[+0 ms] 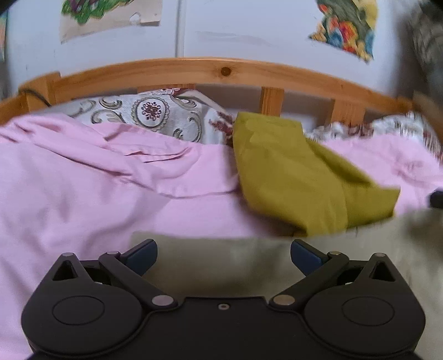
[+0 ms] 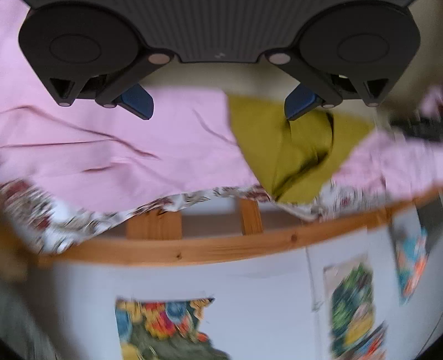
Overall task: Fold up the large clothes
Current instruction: 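Grasp the olive hood with both grippers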
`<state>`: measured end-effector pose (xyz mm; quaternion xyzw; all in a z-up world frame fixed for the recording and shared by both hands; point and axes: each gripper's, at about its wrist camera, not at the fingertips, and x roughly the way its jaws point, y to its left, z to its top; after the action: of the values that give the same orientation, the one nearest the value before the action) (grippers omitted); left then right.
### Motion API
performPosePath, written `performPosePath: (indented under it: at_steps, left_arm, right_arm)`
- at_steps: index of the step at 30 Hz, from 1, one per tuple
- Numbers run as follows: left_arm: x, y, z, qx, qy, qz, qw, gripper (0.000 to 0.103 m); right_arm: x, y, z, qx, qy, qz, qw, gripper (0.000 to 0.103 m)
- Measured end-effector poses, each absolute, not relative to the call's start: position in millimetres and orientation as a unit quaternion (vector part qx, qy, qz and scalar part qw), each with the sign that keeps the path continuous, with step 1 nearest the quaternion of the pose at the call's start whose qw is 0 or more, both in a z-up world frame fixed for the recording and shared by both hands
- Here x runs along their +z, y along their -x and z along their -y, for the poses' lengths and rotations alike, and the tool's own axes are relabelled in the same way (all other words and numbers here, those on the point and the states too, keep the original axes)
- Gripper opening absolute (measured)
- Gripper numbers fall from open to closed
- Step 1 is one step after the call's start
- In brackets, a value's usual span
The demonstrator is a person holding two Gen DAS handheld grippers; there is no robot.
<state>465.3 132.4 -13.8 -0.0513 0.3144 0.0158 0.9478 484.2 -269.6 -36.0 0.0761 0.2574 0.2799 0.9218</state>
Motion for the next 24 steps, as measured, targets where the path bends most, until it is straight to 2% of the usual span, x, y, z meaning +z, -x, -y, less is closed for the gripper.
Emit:
performPosePath:
  at_steps: [3, 6, 14, 15, 16, 17, 18, 19, 20, 21, 22, 24]
  left_arm:
    - [-13, -487, -134, -0.008, 0.095, -0.290, 0.952, 0.102]
    - [-11, -522, -135, -0.011, 0.129, -0.289, 0.949, 0.102]
    - [-33, -599, -159, 0.016, 0.276, -0.343, 0.898, 0.088]
    - [-36, -602, -161, 0.014, 0.294, -0.343, 0.892, 0.083]
    - [-38, -604, -163, 0.011, 0.309, -0.341, 0.887, 0.074]
    - [-39, -606, -164, 0.003, 0.322, -0.337, 0.884, 0.064]
    - [-39, -606, -163, -0.008, 0.330, -0.333, 0.883, 0.037]
    - [-38, -607, -163, -0.019, 0.336, -0.334, 0.880, 0.021]
    - [-35, -605, -160, -0.023, 0.337, -0.334, 0.880, 0.017]
    - [-31, -603, -157, -0.026, 0.332, -0.328, 0.884, 0.008]
    - [-25, -599, -154, -0.034, 0.323, -0.317, 0.891, 0.002]
    - [-6, -587, -144, -0.048, 0.290, -0.283, 0.913, 0.002]
  right_arm:
    - [-41, -532, 249, 0.305, -0.124, -0.286, 0.900, 0.102]
    - [-42, -573, 225, 0.311, -0.152, -0.310, 0.885, 0.095]
    - [-59, -635, 187, 0.335, -0.194, -0.393, 0.834, 0.093]
    - [-59, -634, 185, 0.339, -0.190, -0.392, 0.834, 0.086]
    - [-58, -633, 183, 0.346, -0.185, -0.388, 0.834, 0.062]
    - [-56, -631, 182, 0.351, -0.181, -0.386, 0.834, 0.044]
    - [-54, -627, 182, 0.357, -0.177, -0.383, 0.834, 0.023]
    - [-50, -621, 180, 0.363, -0.168, -0.376, 0.836, 0.017]
    - [-47, -614, 180, 0.371, -0.155, -0.366, 0.839, 0.013]
    - [-40, -606, 182, 0.375, -0.143, -0.355, 0.844, 0.006]
    - [-34, -598, 183, 0.377, -0.133, -0.342, 0.850, 0.005]
    - [-20, -576, 193, 0.381, -0.123, -0.308, 0.863, 0.005]
